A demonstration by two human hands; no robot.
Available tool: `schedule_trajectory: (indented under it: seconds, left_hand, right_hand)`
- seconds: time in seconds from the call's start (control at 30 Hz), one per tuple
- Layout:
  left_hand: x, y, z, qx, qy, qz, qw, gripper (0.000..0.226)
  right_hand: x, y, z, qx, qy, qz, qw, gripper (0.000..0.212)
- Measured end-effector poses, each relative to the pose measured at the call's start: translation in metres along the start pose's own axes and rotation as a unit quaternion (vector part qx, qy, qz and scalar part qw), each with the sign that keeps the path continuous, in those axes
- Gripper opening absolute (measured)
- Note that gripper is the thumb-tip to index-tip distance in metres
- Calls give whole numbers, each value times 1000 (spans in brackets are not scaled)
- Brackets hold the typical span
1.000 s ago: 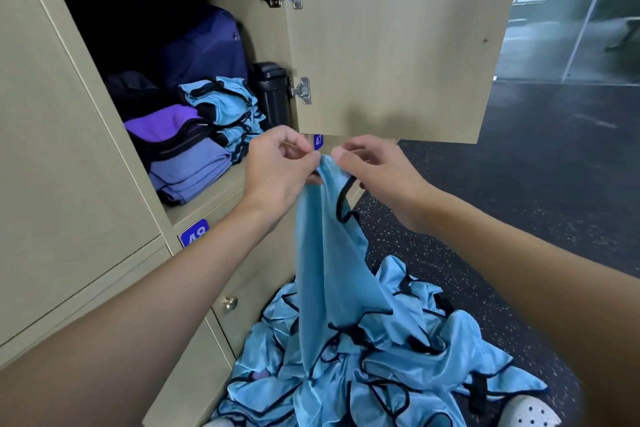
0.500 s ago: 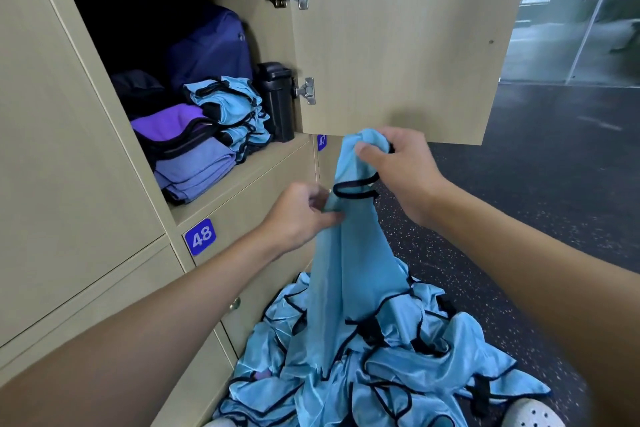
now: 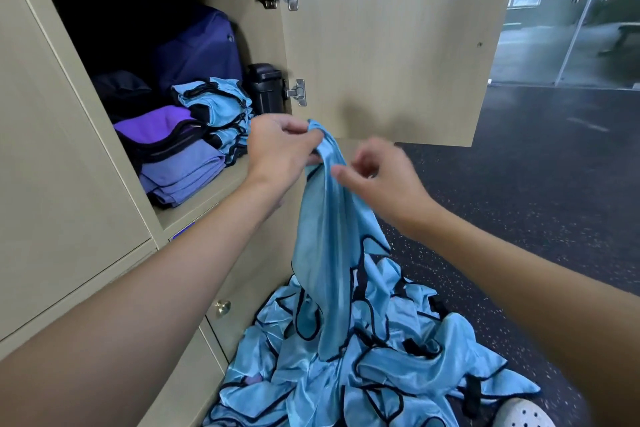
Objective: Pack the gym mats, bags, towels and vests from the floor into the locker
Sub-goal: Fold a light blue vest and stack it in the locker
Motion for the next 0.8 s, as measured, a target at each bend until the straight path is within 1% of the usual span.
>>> schedule_trajectory:
  seconds: [0.07, 0.1, 0.17, 0.27, 0.3, 0.33, 0.37, 0.43, 0.47, 0.5, 0.53, 0.57, 0.63, 0.67, 0.73, 0.77, 0.8]
  left_hand:
    - [10, -2, 1, 13, 17, 10, 1000, 19]
    - [14, -2, 1, 18, 23, 16, 999, 21]
    - [16, -6, -2, 32, 36, 19, 999, 21]
    - [4, -13, -9, 45, 43, 10, 998, 14]
    - [-3, -15, -10, 41, 27, 8, 999, 13]
    - [-9, -15, -11, 24, -7, 11, 1000, 18]
    - [-14, -12, -11, -8, -57, 14, 998, 31]
    - [-21, -1, -10, -104, -130, 8, 986, 54]
    - [-23, 6, -8, -159, -151, -1, 976, 59]
    - [-25, 15, -6, -210, -167, -15, 963, 60]
    - [-28, 22, -4, -245, -184, -24, 952, 57]
    - [-32, 27, -2, -257, -206, -20, 944, 49]
    - [-37, 29, 0, -227, -236, 13, 945, 26]
    - [-37, 27, 0, -203, -234, 24, 951, 20]
    - [-32, 23, 0, -156, -189, 23, 969, 13]
    - [-28, 21, -1, -134, -157, 18, 978, 9]
    - [-24, 18, -2, -114, -134, 16, 984, 6]
  right_hand:
    - [2, 5, 8, -73, 46, -4, 996, 21]
    - [4, 7, 10, -90, 78, -6, 993, 20]
    - [7, 7, 11, -96, 116, -6, 989, 27]
    - [6, 3, 9, -76, 111, 5, 991, 31]
    - [4, 2, 8, -66, 108, 8, 992, 31]
    - [3, 1, 7, -54, 99, 15, 994, 31]
    - [2, 0, 5, -41, 78, 29, 996, 32]
    - [2, -6, 3, -6, 11, 73, 997, 32]
    - [2, -10, 2, 17, -23, 96, 995, 30]
    - [2, -13, 2, 38, -46, 117, 991, 27]
    - [2, -16, 2, 54, -63, 132, 988, 24]
    - [2, -17, 1, 65, -80, 144, 984, 24]
    - [3, -18, 1, 77, -125, 157, 977, 25]
    - [4, -18, 0, 83, -136, 161, 974, 22]
    - [6, -17, -2, 89, -144, 160, 972, 10]
    - [6, -15, -3, 75, -149, 165, 972, 15]
    - [6, -14, -4, 42, -147, 170, 974, 25]
Point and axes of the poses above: each hand's wrist, its own y-axis away from the middle knuckle, its own z-axis out of the palm, x = y × z, the point moved 1 cm from there along -y, towards the middle knuckle, and after that the axes turned 1 degree about x, right-handed, at the moved point
